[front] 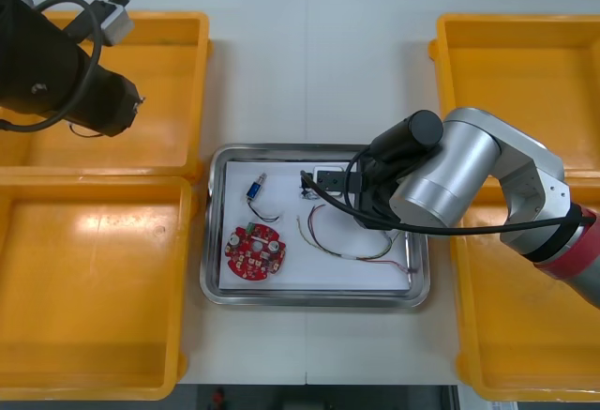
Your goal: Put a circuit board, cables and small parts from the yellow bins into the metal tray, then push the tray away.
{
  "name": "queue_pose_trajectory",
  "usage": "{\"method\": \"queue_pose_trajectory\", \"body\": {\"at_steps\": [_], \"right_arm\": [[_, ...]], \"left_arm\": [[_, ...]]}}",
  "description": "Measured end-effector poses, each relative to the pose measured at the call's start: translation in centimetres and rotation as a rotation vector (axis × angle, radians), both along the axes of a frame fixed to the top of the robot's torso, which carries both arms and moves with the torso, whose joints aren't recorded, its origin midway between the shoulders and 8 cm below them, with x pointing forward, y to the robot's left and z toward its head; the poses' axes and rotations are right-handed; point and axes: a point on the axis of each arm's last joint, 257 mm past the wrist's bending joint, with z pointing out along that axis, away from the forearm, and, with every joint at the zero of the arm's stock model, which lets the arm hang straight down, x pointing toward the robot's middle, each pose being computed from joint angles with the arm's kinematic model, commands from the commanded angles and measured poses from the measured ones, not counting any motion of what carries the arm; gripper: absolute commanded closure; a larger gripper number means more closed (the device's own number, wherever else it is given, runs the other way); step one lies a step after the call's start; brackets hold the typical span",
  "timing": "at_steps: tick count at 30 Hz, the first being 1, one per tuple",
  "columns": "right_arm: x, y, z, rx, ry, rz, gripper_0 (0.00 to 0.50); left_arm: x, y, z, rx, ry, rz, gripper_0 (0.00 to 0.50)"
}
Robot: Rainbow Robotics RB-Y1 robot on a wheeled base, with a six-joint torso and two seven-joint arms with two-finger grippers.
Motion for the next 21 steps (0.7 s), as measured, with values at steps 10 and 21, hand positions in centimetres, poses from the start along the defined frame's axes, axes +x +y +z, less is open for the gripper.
{"method": "queue_pose_trajectory", "body": {"at_steps": [10, 21], "right_arm": [[-0.7, -0.2, 0.7, -0.014, 0.011, -0.011, 0.0], [-2.3, -3.3, 5.8, -0.033, 0.05, -0.158, 0.0]], "left_arm": [[-0.1, -0.2, 0.2, -0.033, 0.001, 0.046, 0.5], [-0.1, -0.3, 0.3, -0.033, -0.002, 0.042, 0.498]]}}
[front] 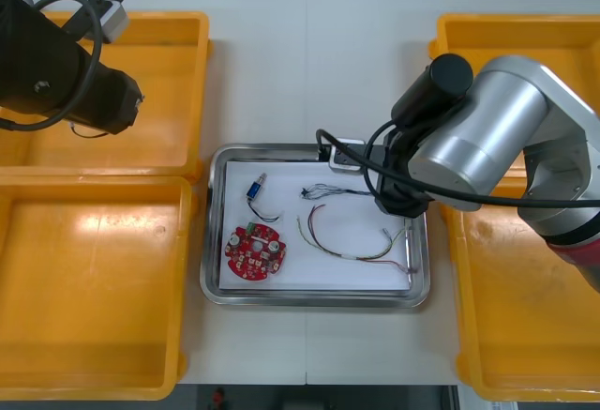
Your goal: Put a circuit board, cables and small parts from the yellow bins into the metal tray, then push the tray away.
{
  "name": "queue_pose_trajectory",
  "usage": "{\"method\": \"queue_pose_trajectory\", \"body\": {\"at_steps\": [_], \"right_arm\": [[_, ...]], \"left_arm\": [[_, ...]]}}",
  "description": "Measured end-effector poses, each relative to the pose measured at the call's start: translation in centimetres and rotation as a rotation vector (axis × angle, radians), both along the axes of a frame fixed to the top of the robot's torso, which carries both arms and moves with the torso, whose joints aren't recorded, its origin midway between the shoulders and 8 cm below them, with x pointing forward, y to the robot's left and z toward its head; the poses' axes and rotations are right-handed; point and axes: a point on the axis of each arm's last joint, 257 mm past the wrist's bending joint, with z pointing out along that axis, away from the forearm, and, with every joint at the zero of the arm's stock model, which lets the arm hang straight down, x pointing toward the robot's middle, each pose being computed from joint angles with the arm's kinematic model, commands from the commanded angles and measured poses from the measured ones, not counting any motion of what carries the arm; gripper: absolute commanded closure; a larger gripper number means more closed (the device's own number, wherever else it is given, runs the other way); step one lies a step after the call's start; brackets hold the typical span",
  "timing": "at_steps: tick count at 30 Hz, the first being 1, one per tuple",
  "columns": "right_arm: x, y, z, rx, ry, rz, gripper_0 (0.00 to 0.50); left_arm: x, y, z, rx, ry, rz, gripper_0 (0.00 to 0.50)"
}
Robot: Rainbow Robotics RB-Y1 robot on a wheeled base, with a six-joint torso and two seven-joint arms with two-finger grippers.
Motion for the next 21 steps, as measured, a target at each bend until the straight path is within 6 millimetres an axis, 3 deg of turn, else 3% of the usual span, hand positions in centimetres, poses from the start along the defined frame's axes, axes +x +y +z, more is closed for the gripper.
{"method": "queue_pose_trajectory", "body": {"at_steps": [5, 10, 15, 21], "right_arm": [[-1.1, -2.2, 1.9, -0.001, 0.042, -0.08, 0.0], [-1.9, -3.7, 3.9, 0.067, 0.086, -0.152, 0.0], [-0.7, -4.9, 7.8, 0.178, 0.021, -0.201, 0.0], [0.4, -7.1, 12.0, 0.294, -0.064, -0.294, 0.0]], "left_arm": [[-0.2, -0.7, 0.2, 0.011, -0.014, -0.022, 0.5], [-1.1, -2.6, -0.5, 0.058, -0.02, -0.081, 0.5], [-2.3, -5.9, -1.7, 0.04, 0.004, -0.095, 0.499], [-3.0, -10.5, -2.0, -0.093, 0.042, 0.033, 0.498]]}}
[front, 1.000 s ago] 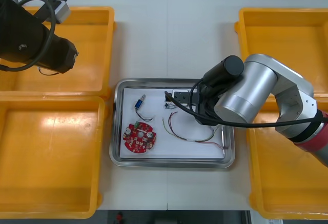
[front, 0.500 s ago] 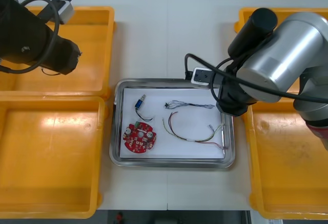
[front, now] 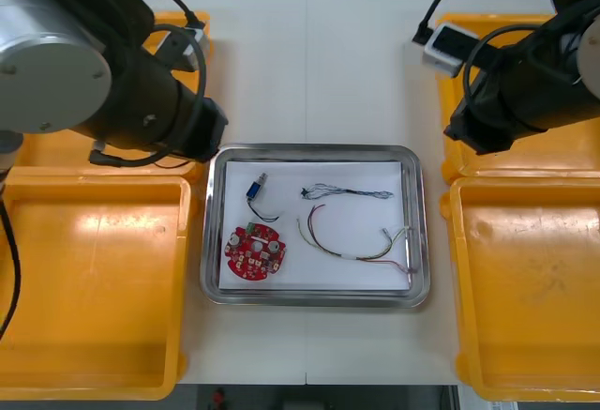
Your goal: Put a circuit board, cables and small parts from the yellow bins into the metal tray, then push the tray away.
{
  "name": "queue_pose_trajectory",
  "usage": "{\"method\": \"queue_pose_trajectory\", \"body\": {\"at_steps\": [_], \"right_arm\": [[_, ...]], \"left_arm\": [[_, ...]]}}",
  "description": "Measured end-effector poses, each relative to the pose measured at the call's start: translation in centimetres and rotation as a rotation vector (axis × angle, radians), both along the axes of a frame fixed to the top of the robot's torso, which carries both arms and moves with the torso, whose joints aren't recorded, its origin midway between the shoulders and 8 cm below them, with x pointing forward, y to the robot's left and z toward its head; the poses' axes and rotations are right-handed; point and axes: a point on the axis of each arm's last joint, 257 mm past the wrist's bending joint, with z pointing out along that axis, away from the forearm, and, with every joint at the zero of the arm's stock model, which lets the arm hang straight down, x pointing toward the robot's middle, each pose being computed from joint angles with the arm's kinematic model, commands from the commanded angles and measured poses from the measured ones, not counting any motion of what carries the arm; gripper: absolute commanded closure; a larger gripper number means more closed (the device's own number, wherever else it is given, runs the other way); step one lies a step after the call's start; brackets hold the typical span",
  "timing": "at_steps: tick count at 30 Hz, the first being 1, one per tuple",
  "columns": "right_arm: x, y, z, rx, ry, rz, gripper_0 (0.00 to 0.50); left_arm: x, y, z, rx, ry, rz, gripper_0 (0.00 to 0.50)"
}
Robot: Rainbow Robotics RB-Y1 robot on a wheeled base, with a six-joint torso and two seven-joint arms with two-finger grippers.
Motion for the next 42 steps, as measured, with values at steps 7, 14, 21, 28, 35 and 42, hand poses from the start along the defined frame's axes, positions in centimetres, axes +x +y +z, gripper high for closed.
{"method": "queue_pose_trajectory", "body": {"at_steps": [7, 14, 21, 28, 35, 42], "right_arm": [[0.6, -2.9, 2.2, 0.153, -0.018, -0.21, 0.0], [0.0, -6.7, 1.7, 0.23, 0.007, -0.361, 0.0], [-1.7, -10.7, 0.9, 0.377, 0.062, -0.564, 0.0], [-3.5, -14.1, 0.1, 0.437, 0.096, -0.663, 0.0], [-5.5, -16.9, -2.4, 0.426, 0.14, -0.745, 0.0], [-7.1, -17.8, -4.8, 0.412, 0.195, -0.782, 0.0]], "left_arm": [[-1.3, -3.2, -2.8, 0.06, 0.023, -0.024, 0.498], [-1.6, -4.7, -6.9, 0.16, 0.02, -0.074, 0.499], [0.3, -6.6, -9.4, 0.144, 0.003, -0.066, 0.5], [2.4, -8.3, -11.4, 0.117, -0.028, -0.06, 0.498], [3.6, -8.3, -13.5, 0.132, -0.038, -0.052, 0.498], [3.5, -8.4, -14.4, 0.142, -0.037, -0.054, 0.498]]}}
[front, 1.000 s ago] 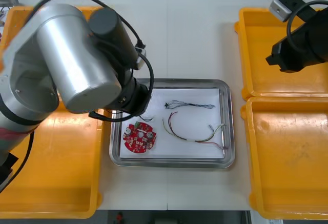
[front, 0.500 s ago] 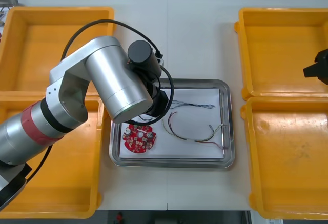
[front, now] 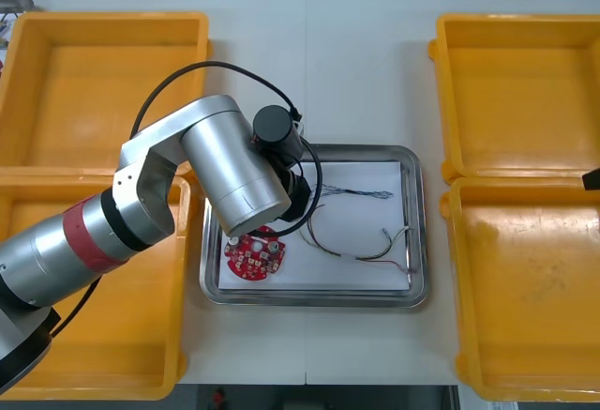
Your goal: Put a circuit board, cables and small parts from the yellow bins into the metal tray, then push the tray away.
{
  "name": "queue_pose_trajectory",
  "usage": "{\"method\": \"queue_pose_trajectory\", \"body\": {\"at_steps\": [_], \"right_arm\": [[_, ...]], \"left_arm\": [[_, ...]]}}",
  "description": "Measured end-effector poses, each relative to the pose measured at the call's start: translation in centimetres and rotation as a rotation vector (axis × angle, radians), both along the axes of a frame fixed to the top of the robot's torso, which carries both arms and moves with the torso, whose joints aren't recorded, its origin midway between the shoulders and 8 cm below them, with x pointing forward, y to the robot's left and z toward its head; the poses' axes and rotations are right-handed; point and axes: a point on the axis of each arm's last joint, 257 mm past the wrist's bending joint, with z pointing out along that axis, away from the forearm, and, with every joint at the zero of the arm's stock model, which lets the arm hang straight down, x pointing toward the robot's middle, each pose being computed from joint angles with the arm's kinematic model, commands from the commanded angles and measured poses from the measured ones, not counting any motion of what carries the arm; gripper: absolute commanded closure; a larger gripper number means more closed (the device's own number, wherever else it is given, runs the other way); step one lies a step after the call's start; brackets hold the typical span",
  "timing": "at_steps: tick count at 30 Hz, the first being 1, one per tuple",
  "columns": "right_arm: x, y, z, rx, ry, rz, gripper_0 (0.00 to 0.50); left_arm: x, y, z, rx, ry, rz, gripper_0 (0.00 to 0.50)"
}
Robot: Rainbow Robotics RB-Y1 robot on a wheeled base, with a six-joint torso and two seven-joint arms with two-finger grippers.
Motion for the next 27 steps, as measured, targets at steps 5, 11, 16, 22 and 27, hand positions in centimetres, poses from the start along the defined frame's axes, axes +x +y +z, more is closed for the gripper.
{"method": "queue_pose_trajectory", "body": {"at_steps": [5, 11, 16, 22, 27], "right_arm": [[-1.0, -0.5, -1.7, 0.016, 0.047, -0.016, 0.0], [-1.6, -0.8, -2.6, 0.021, 0.073, -0.028, 0.0], [-2.0, -1.4, -3.2, 0.013, 0.086, -0.045, 0.0], [-2.5, -2.4, -4.2, 0.015, 0.116, -0.085, 0.0], [-2.6, -2.7, -4.6, 0.037, 0.128, -0.126, 0.0]], "left_arm": [[-0.1, -0.1, -0.4, 0.003, -0.003, 0.009, 0.499], [-0.3, -0.1, -0.6, 0.002, 0.001, 0.014, 0.493], [-0.3, -0.1, -0.6, 0.002, 0.001, 0.014, 0.139], [-0.3, -0.1, -0.6, 0.002, 0.001, 0.014, 0.0], [-0.3, -0.1, -0.6, 0.002, 0.001, 0.015, 0.0]]}}
